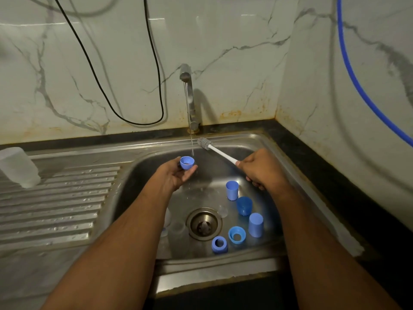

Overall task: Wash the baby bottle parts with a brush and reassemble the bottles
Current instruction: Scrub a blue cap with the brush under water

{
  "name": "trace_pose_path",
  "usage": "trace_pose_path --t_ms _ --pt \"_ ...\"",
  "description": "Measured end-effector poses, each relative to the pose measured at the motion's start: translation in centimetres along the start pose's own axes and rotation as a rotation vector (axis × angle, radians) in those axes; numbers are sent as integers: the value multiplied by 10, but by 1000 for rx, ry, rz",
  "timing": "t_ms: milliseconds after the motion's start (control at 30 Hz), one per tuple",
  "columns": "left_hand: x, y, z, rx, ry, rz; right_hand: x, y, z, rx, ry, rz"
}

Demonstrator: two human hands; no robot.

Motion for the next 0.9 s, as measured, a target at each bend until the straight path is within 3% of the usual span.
trace_pose_path --t_ms 600,900 --pt "-6 24 -2 279 -10 -66 -1 -4 2 32 -26 42" --pt "-2 28 -6 229 -2 -70 -1 -2 2 68 -6 35"
Point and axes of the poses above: each hand's wrist, its own x-axis away from the middle knuckle, its own y-axis out of the palm, z = x × y, the point moved 10 cm from there along -x, towards the middle knuckle, and after that the axes turned 12 degrees about y, right-handed, at the moved point
